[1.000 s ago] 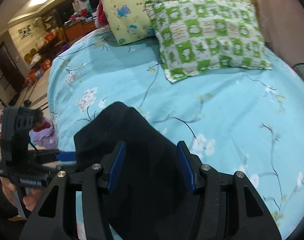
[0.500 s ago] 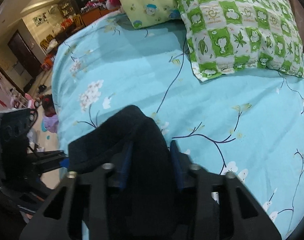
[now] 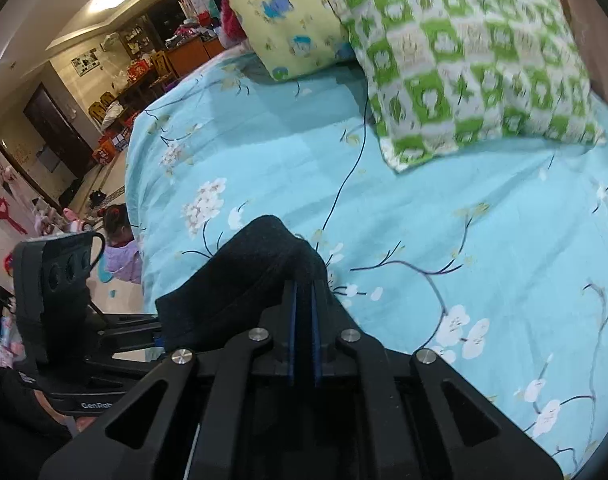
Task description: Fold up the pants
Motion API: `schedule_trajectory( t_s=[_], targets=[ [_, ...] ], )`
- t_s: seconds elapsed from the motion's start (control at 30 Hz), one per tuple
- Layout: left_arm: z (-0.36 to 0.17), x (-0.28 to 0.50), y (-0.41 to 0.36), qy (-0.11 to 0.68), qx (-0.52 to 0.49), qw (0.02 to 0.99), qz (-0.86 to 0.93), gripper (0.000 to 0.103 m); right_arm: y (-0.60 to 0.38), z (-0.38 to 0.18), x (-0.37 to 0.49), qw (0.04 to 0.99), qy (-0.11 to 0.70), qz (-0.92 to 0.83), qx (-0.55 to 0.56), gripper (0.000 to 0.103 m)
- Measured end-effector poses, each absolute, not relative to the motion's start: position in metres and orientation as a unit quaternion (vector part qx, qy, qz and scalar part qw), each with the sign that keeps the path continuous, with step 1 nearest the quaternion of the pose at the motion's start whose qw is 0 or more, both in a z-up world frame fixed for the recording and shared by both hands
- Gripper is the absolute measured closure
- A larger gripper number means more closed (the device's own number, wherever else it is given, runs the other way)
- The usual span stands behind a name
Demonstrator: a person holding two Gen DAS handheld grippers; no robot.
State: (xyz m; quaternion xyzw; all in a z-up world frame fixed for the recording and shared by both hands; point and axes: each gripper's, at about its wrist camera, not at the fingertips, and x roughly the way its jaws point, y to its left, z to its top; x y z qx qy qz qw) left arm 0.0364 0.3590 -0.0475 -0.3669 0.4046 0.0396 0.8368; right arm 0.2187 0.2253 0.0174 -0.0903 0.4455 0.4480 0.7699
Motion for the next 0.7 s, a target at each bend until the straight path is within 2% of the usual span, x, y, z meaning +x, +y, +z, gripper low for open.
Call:
schedule_trajectory(
  t_s=[0.07, 0.17, 0.23, 0.3, 0.5, 0.53, 0.7],
  targets=[
    [-0.048, 0.035, 0.36, 0.404, -0.37, 0.836, 0.044, 0.072, 0.231, 0.014, 0.221, 0.767, 0.451, 0.444, -0.102, 0.085],
    [-0.051, 0.033, 0.361, 0.4, -0.38, 0.832, 0.049, 0.071, 0.238, 0.008, 0.226, 0.765, 0.456, 0.438, -0.121, 0.082],
    [-0.053, 0.035, 0.361, 0.399, -0.383, 0.831, 0.051, 0.071, 0.242, 0.003, 0.231, 0.762, 0.46, 0.439, -0.122, 0.072],
    [-0.053, 0.037, 0.361, 0.397, -0.38, 0.834, 0.051, 0.071, 0.245, -0.003, 0.236, 0.757, 0.47, 0.438, -0.117, 0.072],
    [-0.039, 0.036, 0.355, 0.386, -0.363, 0.847, 0.045, 0.082, 0.235, 0.002, 0.229, 0.758, 0.464, 0.449, -0.098, 0.088],
    [-0.033, 0.035, 0.353, 0.379, -0.362, 0.851, 0.04, 0.083, 0.231, 0.007, 0.226, 0.761, 0.458, 0.45, -0.093, 0.097],
    [0.015, 0.032, 0.329, 0.342, -0.333, 0.878, 0.002, 0.084, 0.195, 0.039, 0.212, 0.785, 0.422, 0.451, -0.049, 0.097]
  ],
)
